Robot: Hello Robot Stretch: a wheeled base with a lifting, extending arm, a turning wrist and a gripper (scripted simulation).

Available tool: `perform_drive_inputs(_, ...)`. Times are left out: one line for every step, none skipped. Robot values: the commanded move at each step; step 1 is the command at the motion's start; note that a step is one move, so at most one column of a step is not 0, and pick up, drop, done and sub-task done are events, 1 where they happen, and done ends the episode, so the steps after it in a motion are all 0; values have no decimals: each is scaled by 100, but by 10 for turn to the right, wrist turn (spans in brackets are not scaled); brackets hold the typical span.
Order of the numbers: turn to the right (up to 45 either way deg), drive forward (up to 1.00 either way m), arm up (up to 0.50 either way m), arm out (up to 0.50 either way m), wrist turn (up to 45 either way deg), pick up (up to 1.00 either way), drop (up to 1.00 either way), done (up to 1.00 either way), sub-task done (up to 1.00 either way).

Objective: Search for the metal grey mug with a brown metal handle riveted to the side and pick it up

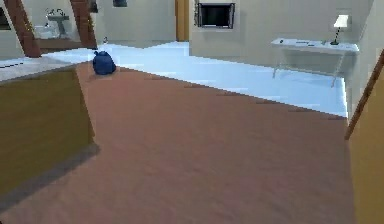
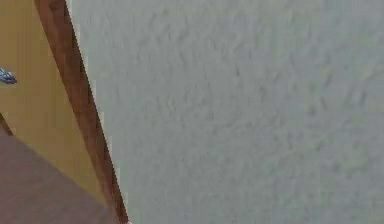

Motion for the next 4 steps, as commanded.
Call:
perform_drive_inputs(0,45,0,0,0,0,0,0,0)
perform_drive_inputs(-450,0,0,0,0,0,0,0,0)
perform_drive_inputs(-90,0,0,0,0,0,0,0,0)
perform_drive_inputs(-30,0,0,0,0,0,0,0,0)
